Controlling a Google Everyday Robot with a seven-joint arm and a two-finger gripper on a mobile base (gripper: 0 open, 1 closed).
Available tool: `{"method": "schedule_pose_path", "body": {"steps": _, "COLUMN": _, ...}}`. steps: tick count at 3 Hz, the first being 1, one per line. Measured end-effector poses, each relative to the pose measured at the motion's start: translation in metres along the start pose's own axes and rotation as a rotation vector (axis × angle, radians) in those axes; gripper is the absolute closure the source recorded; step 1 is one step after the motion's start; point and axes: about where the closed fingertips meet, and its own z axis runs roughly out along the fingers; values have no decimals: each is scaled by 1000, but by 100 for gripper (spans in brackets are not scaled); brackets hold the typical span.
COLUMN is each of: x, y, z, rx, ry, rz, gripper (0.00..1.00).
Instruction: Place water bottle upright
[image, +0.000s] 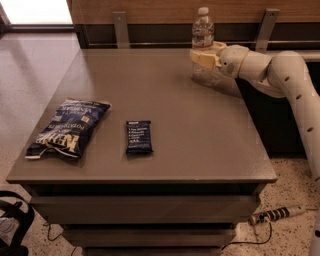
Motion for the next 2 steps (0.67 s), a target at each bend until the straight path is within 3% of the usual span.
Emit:
{"method": "schedule_pose_path", "body": {"steps": 1, "x": 12, "y": 4, "z": 13, "rx": -41, "ry": -25, "rz": 15, "gripper": 100}}
{"method": "schedule_pose_path", "body": {"steps": 2, "x": 12, "y": 4, "z": 13, "rx": -41, "ry": -25, "rz": 15, "gripper": 100}}
